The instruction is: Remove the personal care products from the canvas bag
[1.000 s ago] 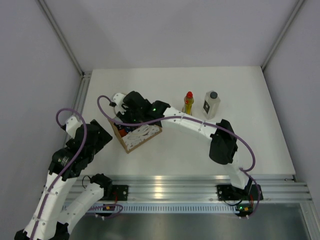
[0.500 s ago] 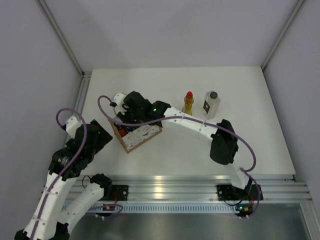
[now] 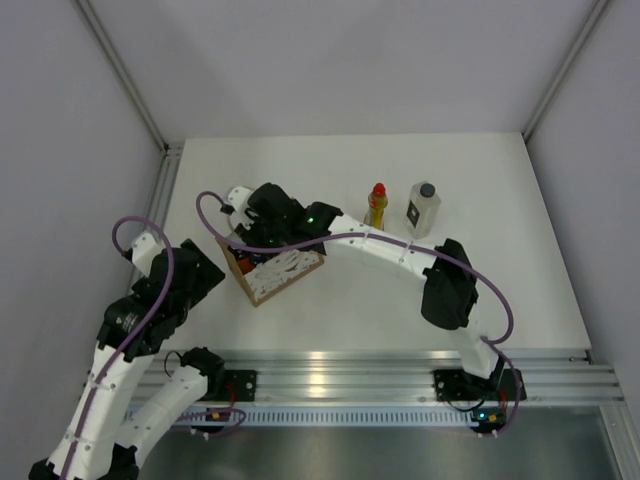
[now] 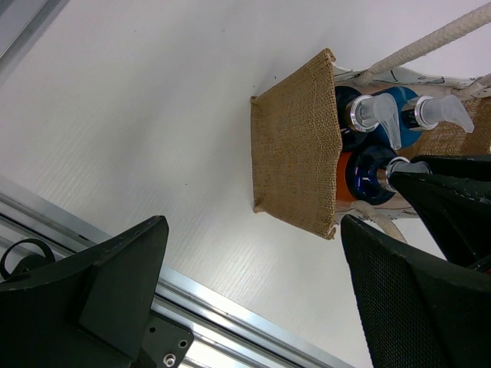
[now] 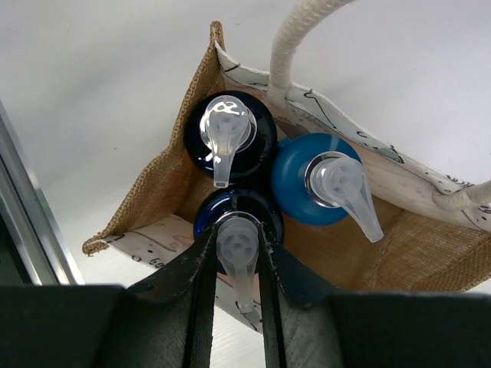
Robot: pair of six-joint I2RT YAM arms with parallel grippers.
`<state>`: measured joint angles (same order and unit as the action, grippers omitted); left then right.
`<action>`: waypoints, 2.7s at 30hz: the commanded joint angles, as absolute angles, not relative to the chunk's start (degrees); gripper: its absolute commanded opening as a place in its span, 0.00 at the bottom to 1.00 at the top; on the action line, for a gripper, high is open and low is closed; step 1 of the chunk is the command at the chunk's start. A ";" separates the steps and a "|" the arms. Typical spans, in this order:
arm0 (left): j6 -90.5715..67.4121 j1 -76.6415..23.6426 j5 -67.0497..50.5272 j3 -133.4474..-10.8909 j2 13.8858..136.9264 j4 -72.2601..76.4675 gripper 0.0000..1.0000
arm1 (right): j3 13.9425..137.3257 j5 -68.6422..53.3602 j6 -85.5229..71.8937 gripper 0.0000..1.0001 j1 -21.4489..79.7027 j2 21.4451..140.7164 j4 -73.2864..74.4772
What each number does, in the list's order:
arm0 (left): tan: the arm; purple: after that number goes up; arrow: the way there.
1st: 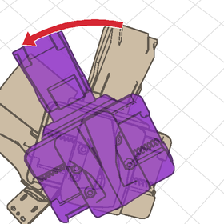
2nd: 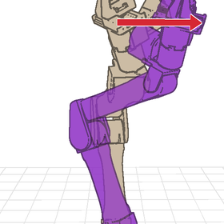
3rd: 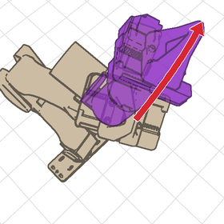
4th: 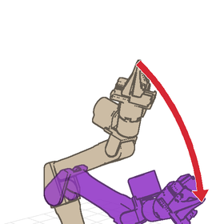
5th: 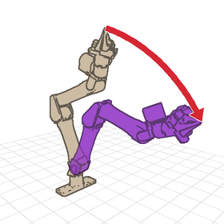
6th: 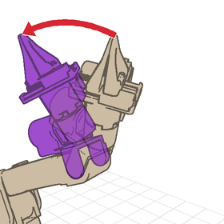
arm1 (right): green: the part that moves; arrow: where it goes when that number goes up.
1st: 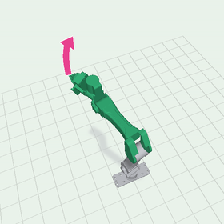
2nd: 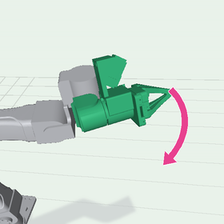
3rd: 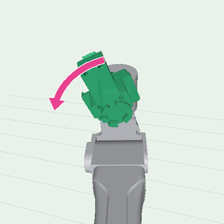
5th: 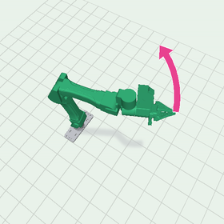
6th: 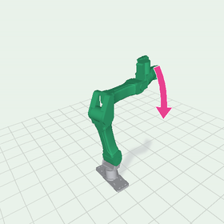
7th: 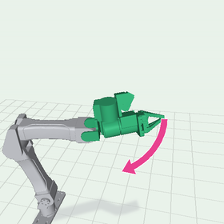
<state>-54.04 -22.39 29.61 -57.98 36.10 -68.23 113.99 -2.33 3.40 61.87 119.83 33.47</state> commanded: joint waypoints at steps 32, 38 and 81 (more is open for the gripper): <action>-53.70 -22.41 24.43 -55.11 39.29 -65.65 0.98 | 120.94 7.29 1.49 0.00 61.00 101.87 34.89; -53.35 -22.41 24.17 -55.19 39.55 -65.57 0.98 | 122.78 8.88 2.11 0.00 59.86 98.09 36.30; -51.77 -22.41 18.19 -56.16 45.35 -59.86 0.98 | 48.61 17.85 -11.08 0.00 32.61 61.35 6.86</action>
<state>-52.34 -22.39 19.16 -54.96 44.82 -63.18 48.97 17.54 -10.28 33.71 63.57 15.92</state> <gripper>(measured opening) 0.984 0.218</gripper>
